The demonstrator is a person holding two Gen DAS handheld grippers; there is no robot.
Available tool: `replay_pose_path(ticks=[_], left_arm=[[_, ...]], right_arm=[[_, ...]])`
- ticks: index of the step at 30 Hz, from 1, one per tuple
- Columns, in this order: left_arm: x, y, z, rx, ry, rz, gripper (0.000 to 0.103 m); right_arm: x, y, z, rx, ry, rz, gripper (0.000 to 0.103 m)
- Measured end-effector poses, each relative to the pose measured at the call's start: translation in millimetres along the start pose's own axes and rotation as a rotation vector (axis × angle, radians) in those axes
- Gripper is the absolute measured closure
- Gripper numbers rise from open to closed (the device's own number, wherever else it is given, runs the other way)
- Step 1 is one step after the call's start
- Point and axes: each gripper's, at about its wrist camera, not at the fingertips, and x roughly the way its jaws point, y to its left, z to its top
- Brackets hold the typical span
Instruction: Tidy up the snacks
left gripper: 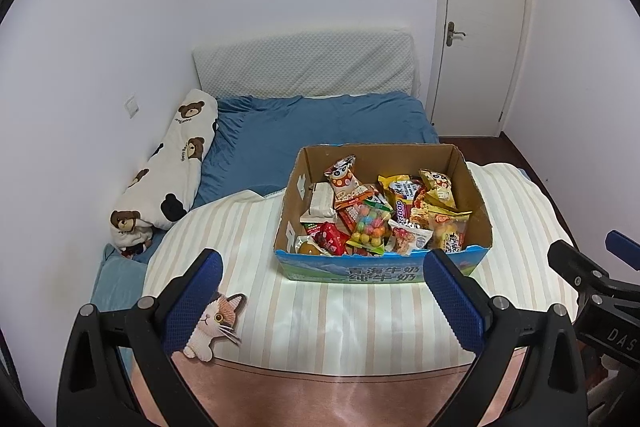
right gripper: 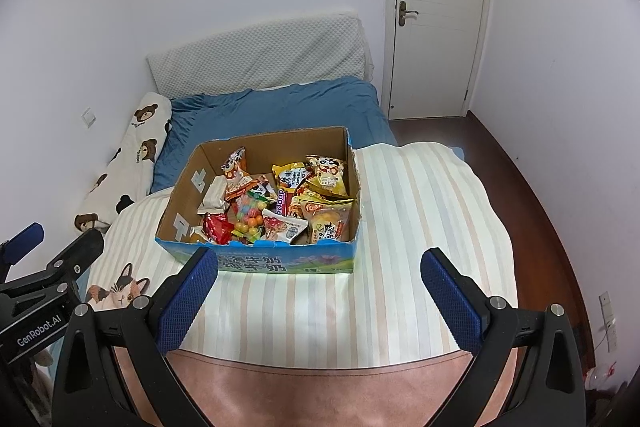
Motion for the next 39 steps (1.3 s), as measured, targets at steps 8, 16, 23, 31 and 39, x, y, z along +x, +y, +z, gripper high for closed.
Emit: replay_pose_path(ticks=[8, 16, 23, 31, 39], left_arm=[[-0.9, 0.0, 1.6, 0.009, 0.002, -0.007, 0.0], [-2.7, 1.2, 2.4, 0.011, -0.009, -0.005, 0.0], [-5.5, 2.4, 1.0, 0.012, -0.014, -0.005, 0.0], [-9.2, 2.9, 0.5, 0.006, -0.027, -0.005, 0.0], [-13.1, 3.3, -1.6, 0.006, -0.038, -0.004, 0.0]], right_arm=[[-0.5, -1.3, 0.5, 0.001, 0.002, 0.011, 0.0], [-1.5, 1.0, 2.3, -0.006, -0.001, 0.02, 0.0], [-4.8, 2.8, 2.6, -0.014, -0.004, 0.028, 0.0], [-7.8, 2.6, 2.0, -0.014, -0.008, 0.03, 0.0], [-10.3, 3.9, 3.7, -0.02, -0.007, 0.036, 0.0]])
